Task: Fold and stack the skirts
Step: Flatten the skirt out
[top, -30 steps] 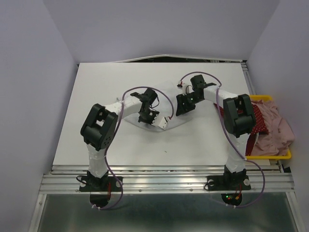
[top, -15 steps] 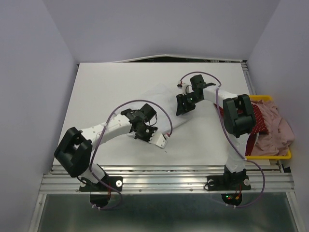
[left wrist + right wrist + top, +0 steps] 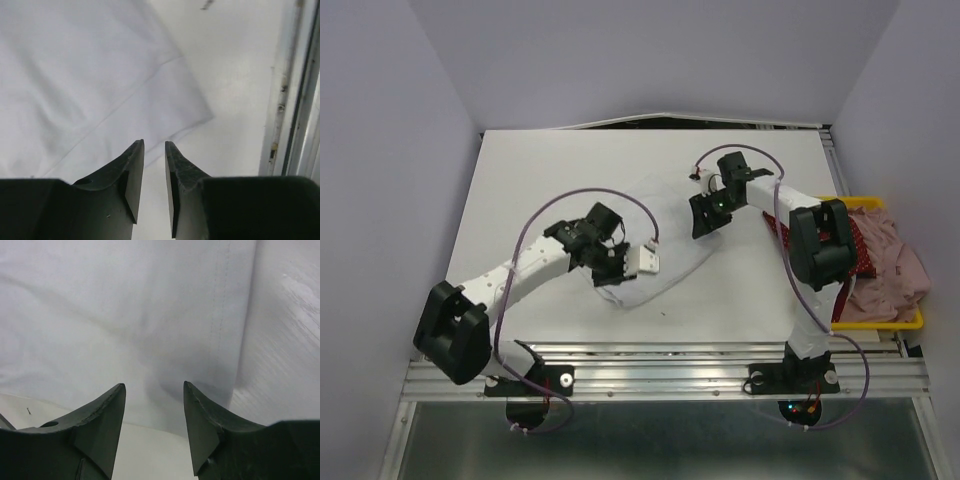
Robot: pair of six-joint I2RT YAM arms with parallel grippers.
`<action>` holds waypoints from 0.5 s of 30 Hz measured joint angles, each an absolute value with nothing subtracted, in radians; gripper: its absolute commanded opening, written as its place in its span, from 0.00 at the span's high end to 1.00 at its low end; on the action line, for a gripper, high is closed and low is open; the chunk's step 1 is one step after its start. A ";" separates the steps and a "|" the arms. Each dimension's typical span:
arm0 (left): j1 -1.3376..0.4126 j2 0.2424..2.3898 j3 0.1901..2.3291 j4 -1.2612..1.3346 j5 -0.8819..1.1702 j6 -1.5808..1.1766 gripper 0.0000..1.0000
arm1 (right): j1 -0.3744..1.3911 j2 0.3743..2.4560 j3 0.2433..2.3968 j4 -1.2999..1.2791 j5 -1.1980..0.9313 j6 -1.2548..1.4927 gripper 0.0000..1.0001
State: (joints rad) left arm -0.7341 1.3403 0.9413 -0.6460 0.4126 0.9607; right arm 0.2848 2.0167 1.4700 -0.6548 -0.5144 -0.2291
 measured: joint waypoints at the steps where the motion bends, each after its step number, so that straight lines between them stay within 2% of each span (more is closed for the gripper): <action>1: -0.662 1.367 0.989 -0.641 0.426 0.926 0.67 | 0.286 2.004 1.464 -0.657 -0.513 -0.238 0.48; 5: -0.366 1.496 1.159 -0.575 0.507 0.799 0.66 | 0.321 1.886 1.374 -0.649 -0.509 -0.259 0.48; 8: -0.182 1.560 1.207 -0.553 0.549 0.715 0.66 | 0.405 1.772 1.287 -0.622 -0.501 -0.265 0.50; 15: 0.026 1.736 1.253 -0.550 0.579 0.587 0.66 | 0.733 1.697 1.246 -0.550 -0.481 -0.290 0.48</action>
State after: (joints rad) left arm 0.0261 1.7363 1.2526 -0.5499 0.5785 0.5873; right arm 0.7334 1.6970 1.2457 -0.5495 -0.4812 -0.2901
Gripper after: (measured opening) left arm 0.343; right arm 0.498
